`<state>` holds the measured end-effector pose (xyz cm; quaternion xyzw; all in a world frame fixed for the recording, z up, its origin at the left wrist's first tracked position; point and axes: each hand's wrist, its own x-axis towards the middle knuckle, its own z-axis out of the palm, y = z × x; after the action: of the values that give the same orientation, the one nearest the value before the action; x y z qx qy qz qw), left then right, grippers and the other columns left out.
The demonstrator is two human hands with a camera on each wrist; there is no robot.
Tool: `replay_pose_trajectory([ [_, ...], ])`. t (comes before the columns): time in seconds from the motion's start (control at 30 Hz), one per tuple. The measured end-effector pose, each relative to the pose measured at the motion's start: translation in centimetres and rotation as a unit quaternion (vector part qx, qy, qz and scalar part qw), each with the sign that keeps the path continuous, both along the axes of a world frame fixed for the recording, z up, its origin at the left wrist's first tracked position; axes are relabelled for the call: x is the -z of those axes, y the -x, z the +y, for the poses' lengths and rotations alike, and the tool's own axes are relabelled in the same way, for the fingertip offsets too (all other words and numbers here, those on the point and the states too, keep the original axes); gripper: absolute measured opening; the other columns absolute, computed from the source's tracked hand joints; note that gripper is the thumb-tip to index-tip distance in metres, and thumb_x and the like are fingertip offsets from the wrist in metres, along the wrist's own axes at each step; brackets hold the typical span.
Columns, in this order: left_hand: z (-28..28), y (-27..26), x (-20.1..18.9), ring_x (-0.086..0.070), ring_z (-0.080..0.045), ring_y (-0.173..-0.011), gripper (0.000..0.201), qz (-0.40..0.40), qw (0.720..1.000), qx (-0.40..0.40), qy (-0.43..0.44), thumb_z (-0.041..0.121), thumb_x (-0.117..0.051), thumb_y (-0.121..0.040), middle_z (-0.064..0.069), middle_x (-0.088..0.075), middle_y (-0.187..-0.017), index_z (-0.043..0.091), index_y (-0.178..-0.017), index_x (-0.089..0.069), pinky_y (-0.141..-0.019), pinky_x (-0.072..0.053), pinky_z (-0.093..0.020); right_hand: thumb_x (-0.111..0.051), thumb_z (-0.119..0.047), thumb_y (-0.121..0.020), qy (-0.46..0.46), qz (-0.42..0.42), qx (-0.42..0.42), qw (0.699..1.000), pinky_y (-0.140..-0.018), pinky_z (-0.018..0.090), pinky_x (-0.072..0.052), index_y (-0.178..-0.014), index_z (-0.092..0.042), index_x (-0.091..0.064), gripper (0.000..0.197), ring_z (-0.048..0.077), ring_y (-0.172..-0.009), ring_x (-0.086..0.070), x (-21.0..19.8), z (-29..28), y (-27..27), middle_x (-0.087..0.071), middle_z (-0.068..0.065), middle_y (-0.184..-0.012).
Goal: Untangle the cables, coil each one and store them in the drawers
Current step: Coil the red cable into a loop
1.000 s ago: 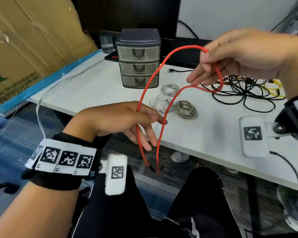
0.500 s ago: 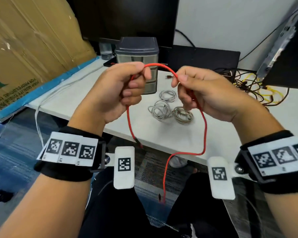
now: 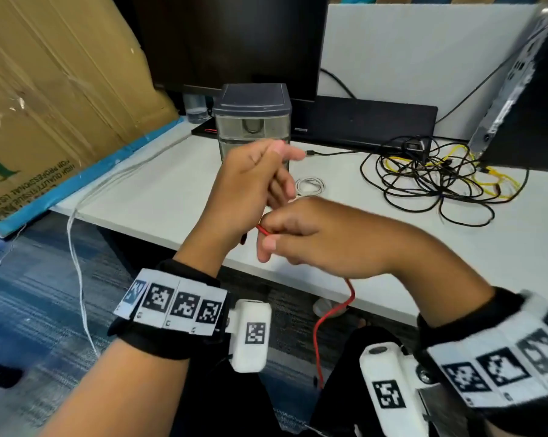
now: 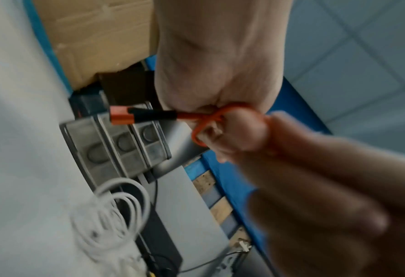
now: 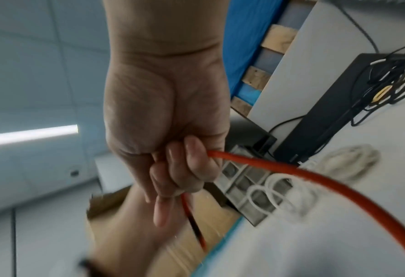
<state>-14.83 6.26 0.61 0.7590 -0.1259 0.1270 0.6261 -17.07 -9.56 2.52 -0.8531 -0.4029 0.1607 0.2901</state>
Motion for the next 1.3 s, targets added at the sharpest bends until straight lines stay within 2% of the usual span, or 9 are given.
replay_pose_trajectory([
  [0.17,1.0,1.0,1.0,-0.019,-0.009,-0.037,0.052,0.099,0.969,0.197,0.112,0.030,-0.035,-0.109,0.002,-0.028,-0.048,0.008,-0.075,-0.067,-0.036,-0.017,-0.020,-0.057,-0.010,-0.102,-0.209,-0.016,0.088,0.974,-0.051,0.007,-0.034,-0.084,-0.001,-0.066,0.021,0.000,-0.047,-0.045,-2.0,-3.5,-1.6,-0.051,-0.018,-0.052],
  [0.3,1.3,1.0,0.7,-0.020,-0.005,-0.042,0.041,0.092,0.913,0.319,0.237,0.022,-0.037,-0.103,0.005,-0.026,-0.057,-0.001,-0.112,-0.069,-0.042,-0.017,-0.018,-0.045,-0.028,-0.109,-0.277,0.062,0.169,0.944,-0.049,0.025,-0.019,-0.079,-0.014,-0.056,0.035,0.009,-0.052,-0.024,0.7,-3.6,-2.8,-0.031,-0.011,-0.057],
  [0.43,0.4,0.7,0.4,-0.048,-0.004,-0.052,0.042,0.055,0.931,0.229,0.279,0.016,-0.035,-0.109,0.004,-0.050,-0.069,-0.009,-0.140,-0.050,-0.052,-0.042,-0.014,-0.039,-0.026,-0.110,-0.220,0.192,0.135,0.947,-0.051,0.031,-0.017,-0.081,-0.013,-0.053,0.035,0.012,-0.051,-0.024,3.1,-1.5,-1.7,-0.030,-0.006,-0.058],
  [0.57,-0.1,0.0,0.7,-0.076,-0.018,-0.099,0.032,0.030,0.980,0.120,0.158,0.006,-0.035,-0.111,-0.007,-0.079,-0.103,0.005,-0.141,-0.045,-0.086,-0.057,-0.024,-0.041,-0.022,-0.109,-0.057,0.127,0.063,0.988,-0.053,0.025,-0.037,-0.085,-0.017,-0.061,0.032,0.008,-0.053,-0.040,3.3,-0.7,-0.6,-0.044,-0.008,-0.060],
  [0.67,0.4,0.0,0.9,-0.070,-0.014,-0.077,0.033,0.043,0.994,0.093,0.039,0.007,-0.039,-0.108,0.000,-0.075,-0.084,0.009,-0.136,-0.057,-0.070,-0.053,-0.025,-0.044,-0.017,-0.108,-0.132,0.135,0.078,0.979,-0.048,0.024,-0.030,-0.081,-0.018,-0.062,0.033,0.008,-0.050,-0.034,1.4,-1.7,-1.0,-0.039,-0.012,-0.057],
  [0.83,0.5,0.4,0.4,-0.017,-0.015,-0.048,0.043,0.075,0.981,0.177,0.026,0.021,-0.035,-0.107,-0.001,-0.025,-0.055,0.009,-0.081,-0.067,-0.047,-0.013,-0.030,-0.051,-0.020,-0.106,-0.242,0.092,0.155,0.954,-0.046,0.021,-0.020,-0.077,-0.013,-0.058,0.031,0.009,-0.049,-0.024,-0.6,-3.1,-3.0,-0.034,0.006,-0.060],
  [1.07,0.4,0.3,0.9,-0.034,-0.002,-0.044,0.038,0.062,0.949,0.233,0.204,0.023,-0.033,-0.110,0.010,-0.043,-0.057,-0.004,-0.124,-0.056,-0.050,-0.024,-0.020,-0.043,-0.031,-0.109,-0.344,0.160,0.207,0.902,-0.042,0.020,-0.018,-0.083,-0.021,-0.050,0.029,0.008,-0.048,-0.020,1.7,-0.8,-3.6,-0.029,-0.007,-0.060],
  [1.2,-0.5,0.4,-0.1,-0.073,-0.008,-0.083,0.037,0.033,0.944,0.163,0.285,0.019,-0.035,-0.112,-0.001,-0.077,-0.094,-0.003,-0.134,-0.055,-0.074,-0.056,-0.018,-0.040,-0.034,-0.109,-0.281,0.188,0.192,0.921,-0.043,0.021,-0.020,-0.080,-0.018,-0.045,0.034,0.008,-0.047,-0.022,2.7,-0.1,-2.5,-0.030,-0.009,-0.056],
  [1.3,-0.7,0.1,-0.6,-0.074,-0.016,-0.106,0.033,0.009,0.983,0.045,0.179,0.018,-0.040,-0.111,-0.005,-0.078,-0.111,0.004,-0.136,-0.056,-0.086,-0.058,-0.025,-0.041,-0.028,-0.109,-0.165,0.175,0.140,0.961,-0.044,0.022,-0.023,-0.080,-0.014,-0.052,0.034,0.009,-0.046,-0.026,1.9,-0.2,-1.5,-0.034,-0.009,-0.053],
])
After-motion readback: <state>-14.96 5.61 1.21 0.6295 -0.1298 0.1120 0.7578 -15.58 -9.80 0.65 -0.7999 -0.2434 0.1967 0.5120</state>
